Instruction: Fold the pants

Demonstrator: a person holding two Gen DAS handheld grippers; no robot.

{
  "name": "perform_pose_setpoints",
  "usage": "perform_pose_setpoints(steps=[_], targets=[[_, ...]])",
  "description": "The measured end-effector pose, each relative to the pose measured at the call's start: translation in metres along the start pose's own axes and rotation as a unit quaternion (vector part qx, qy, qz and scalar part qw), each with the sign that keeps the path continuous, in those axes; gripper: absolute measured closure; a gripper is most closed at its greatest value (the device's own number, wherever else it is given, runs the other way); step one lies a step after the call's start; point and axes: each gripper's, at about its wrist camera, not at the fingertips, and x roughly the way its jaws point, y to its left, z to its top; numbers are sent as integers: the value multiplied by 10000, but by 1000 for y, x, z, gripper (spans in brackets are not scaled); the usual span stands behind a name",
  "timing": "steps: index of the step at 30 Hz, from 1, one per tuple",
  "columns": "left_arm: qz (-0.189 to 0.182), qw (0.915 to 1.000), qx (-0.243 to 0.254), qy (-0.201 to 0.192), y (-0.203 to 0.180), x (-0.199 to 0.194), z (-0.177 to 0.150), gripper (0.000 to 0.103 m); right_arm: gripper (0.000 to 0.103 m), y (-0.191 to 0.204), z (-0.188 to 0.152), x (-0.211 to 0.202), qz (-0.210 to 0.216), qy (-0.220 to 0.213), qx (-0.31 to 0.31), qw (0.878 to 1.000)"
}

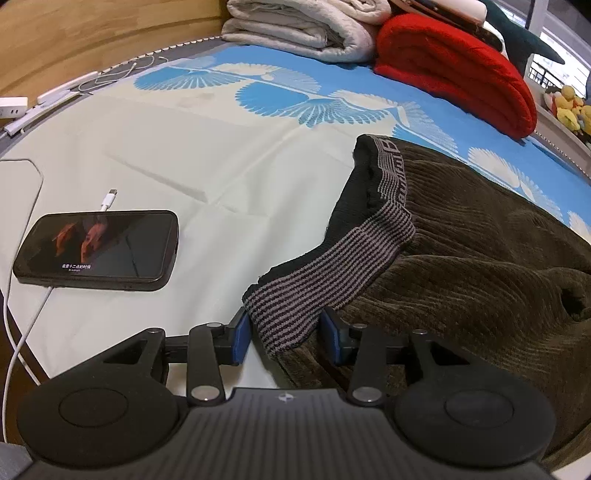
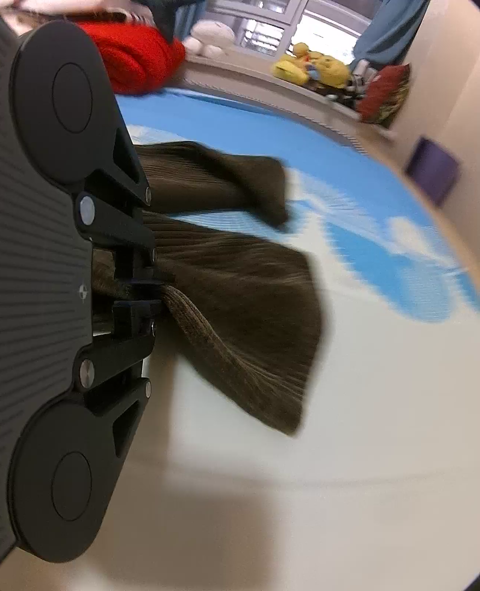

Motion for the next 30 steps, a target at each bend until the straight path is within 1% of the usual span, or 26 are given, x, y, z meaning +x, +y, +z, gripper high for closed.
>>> perform_pose_setpoints(steps=[2, 3, 4, 6, 7, 9, 11, 12, 13, 14, 16, 17, 18, 19, 20, 22, 23, 24, 25, 27, 28, 29, 30], targets=[[-4, 10000, 29, 10, 0, 0, 0, 58, 96, -6, 13, -37, -113, -374, -299, 9988], [-2, 10000, 35, 12, -1, -1, 0, 58, 96, -16, 19, -54, -208, -497, -404, 9977], [-12, 10000, 43, 19, -1, -1, 0, 58, 96, -31, 26, -68, -246, -523, -379, 9976], [-45, 10000, 30, 59, -2, -3, 0, 58, 97, -67, 37, -86, -388, -381, -113, 9985], [-68, 10000, 19, 70, -3, -3, -1, 60, 97, -86, 41, -88, -499, -271, -54, 9984], [-120, 9999, 24, 69, -5, -6, -4, 65, 97, -121, 40, -85, -926, -38, -9, 9957], [-133, 9999, 60, 39, -7, -9, -6, 68, 97, -151, 38, -82, -1198, 256, 230, 9922], [-156, 9999, 51, 33, -7, -11, -8, 68, 97, -162, 39, -85, -1176, 289, 393, 9919], [-187, 9998, 21, 49, -5, -11, -8, 68, 97, -169, 40, -90, -1046, 262, 479, 9930], [-206, 9998, -9, 60, -4, -11, -9, 68, 97, -172, 39, -94, -963, 217, 461, 9941], [-218, 9997, -47, 63, -3, -10, -10, 68, 97, -172, 37, -91, -812, 179, 124, 9965], [-222, 9997, -51, 60, -2, -10, -9, 68, 97, -172, 36, -87, -836, 207, 82, 9963], [-222, 9997, -55, 49, -2, -11, -10, 68, 96, -173, 37, -83, -758, 234, 105, 9968], [-221, 9997, -43, 36, -2, -12, -10, 68, 96, -173, 38, -81, -695, 214, 84, 9973], [-225, 9997, -35, 23, -2, -12, -12, 67, 96, -173, 42, -81, -736, 160, 117, 9971], [-258, 9997, -43, -3, -1, -12, -12, 67, 90, -180, 48, -89, -761, -184, 392, 9962], [-263, 9996, -48, -10, -1, -11, -14, 66, 89, -184, 50, -94, -818, -445, 522, 9943], [-258, 9997, -45, -23, -1, -11, -14, 64, 89, -186, 52, -96, -874, -726, 590, 9918], [-238, 9997, -22, -43, -1, -12, -14, 63, 89, -186, 55, -98, -1040, -1003, 583, 9878], [-119, 9998, 79, -114, -5, -14, -16, 54, 89, -187, 57, -102, -1481, -1411, 444, 9778], [33, 9997, 143, -181, -7, -16, -16, 40, 87, -189, 57, -104, -1566, -1495, 418, 9754], [167, 9993, 205, -276, -9, -19, -16, 22, 84, -189, 57, -105, -1524, -1521, 449, 9755], [263, 9985, 255, -397, -10, -23, -16, 12, 75, -189, 56, -108, -1421, -1516, 499, 9769]])
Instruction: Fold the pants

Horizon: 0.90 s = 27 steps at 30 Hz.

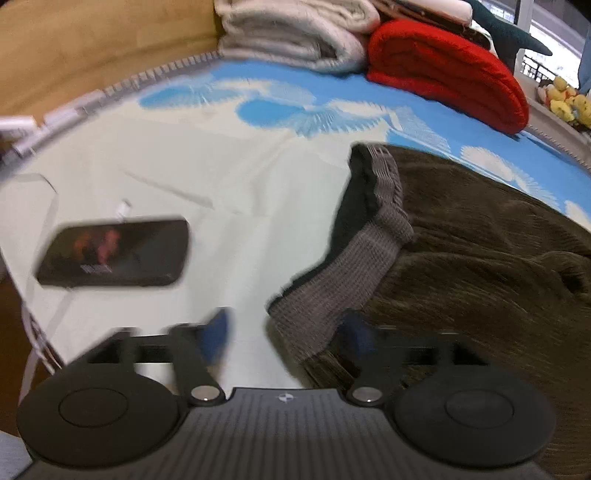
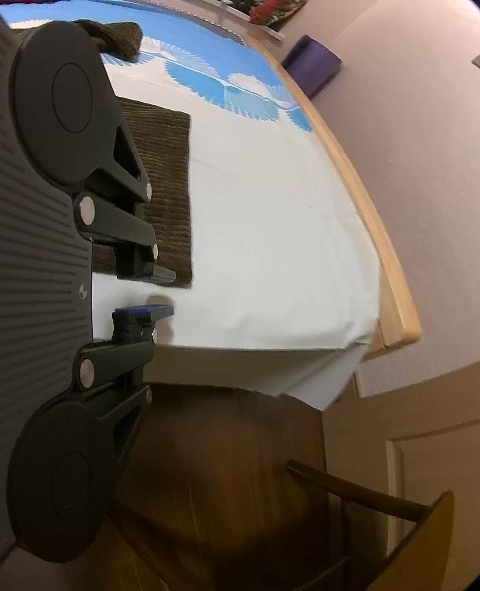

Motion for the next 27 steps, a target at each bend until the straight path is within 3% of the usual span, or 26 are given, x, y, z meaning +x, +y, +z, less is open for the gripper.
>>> perform_pose_setpoints(steps=[1, 3, 6, 8, 10, 16, 18, 21, 23, 27], targets=[[60, 9999, 31, -137, 0, -5, 1, 8, 62, 1, 0, -4, 137, 22, 40, 9999], [18, 9994, 116, -329, -2, -18, 4, 7, 50, 8, -3, -17, 420, -5, -54, 9991], [-213, 9985, 234, -448, -4, -39, 7, 7, 42, 33, -16, -47, 952, -108, -601, 9936], [-483, 9968, 295, -566, -7, -57, 8, 0, 30, 45, -32, -72, 1367, -177, -1086, 9845], [-708, 9942, 385, -710, -14, -72, 8, 0, 19, 60, -58, -97, 1791, -192, -1744, 9681], [-1401, 9857, 750, -566, -67, -81, 7, 0, 11, 86, -137, -155, 2806, -79, -3277, 9021], [-1570, 9831, 830, -452, -87, -76, 4, 0, 8, 92, -160, -167, 2917, -127, -3525, 8891], [-1739, 9792, 966, -402, -111, -65, -6, 0, 8, 109, -187, -168, 3009, 150, -3873, 8713], [-1768, 9782, 1030, -345, -120, -54, -16, 0, 8, 125, -205, -165, 2893, 317, -4163, 8614], [-1938, 9757, 1009, 166, -129, -28, -28, 0, 8, 148, -233, -159, 2593, 387, -4631, 8466]])
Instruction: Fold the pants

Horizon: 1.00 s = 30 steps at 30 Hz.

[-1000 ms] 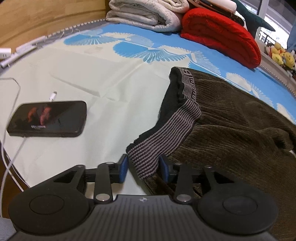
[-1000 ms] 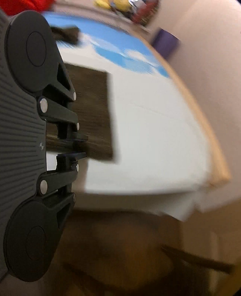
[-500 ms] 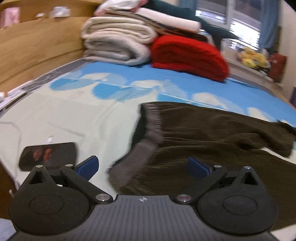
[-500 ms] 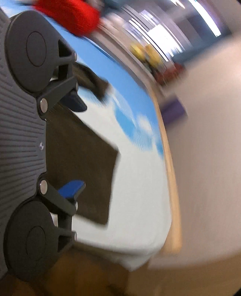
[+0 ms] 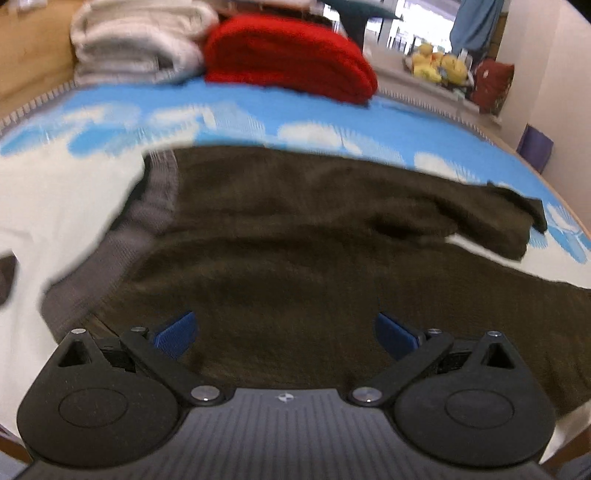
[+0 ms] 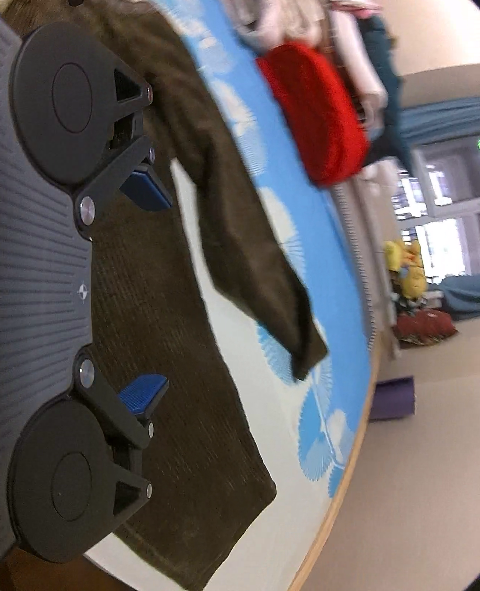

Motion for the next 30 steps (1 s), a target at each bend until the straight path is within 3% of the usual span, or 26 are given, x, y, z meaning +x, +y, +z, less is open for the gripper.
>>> perform_pose_setpoints(steps=[5, 8, 13, 26, 30], targets=[[27, 9994, 337, 83, -11, 14, 0, 0, 8, 22, -5, 11, -193, -8, -550, 9983], [-114, 9993, 261, 258, -9, 20, -1, 0, 8, 28, -8, 15, -267, -37, -741, 9969], [-266, 9991, 105, 319, -9, 18, 1, 0, 8, 30, -7, 18, -275, 13, -694, 9972], [-14, 9990, 394, 205, -20, 17, -1, 0, 8, 44, -8, 19, -199, -19, -854, 9962], [-124, 9991, 301, 288, -19, 19, 0, 0, 8, 45, -6, 21, -189, -2, -847, 9962]])
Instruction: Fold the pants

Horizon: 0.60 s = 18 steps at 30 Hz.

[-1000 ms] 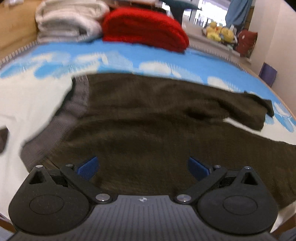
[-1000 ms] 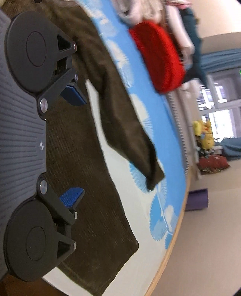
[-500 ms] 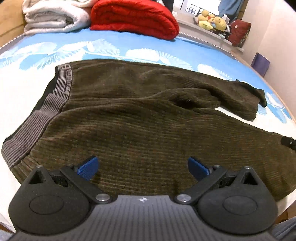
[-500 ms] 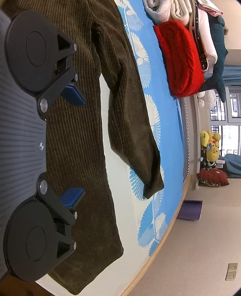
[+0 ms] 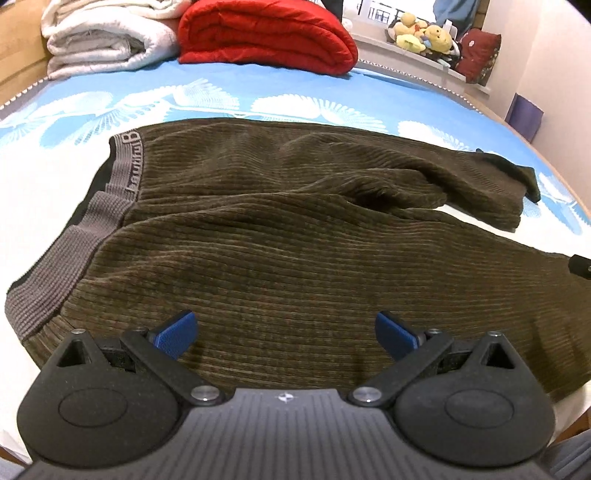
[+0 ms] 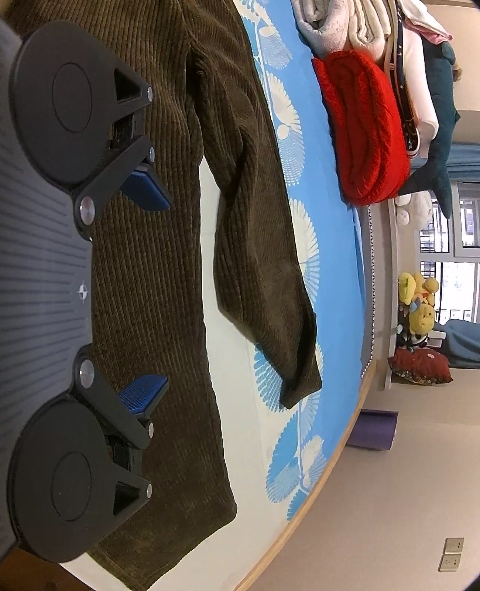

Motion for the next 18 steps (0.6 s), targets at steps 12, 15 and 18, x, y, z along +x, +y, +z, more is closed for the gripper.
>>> perform_pose_setpoints(steps=[12, 15, 18], targets=[[-123, 9999, 116, 8, -8, 1, -1, 0, 8, 0, 1, 1, -26, 14, -12, 10000], [-109, 9999, 134, -6, -8, 1, -1, 0, 8, 1, 0, 1, -51, 11, -16, 10000], [-110, 9999, 100, -5, -7, 0, -1, 0, 8, 1, 0, 1, -68, 6, -32, 10000]])
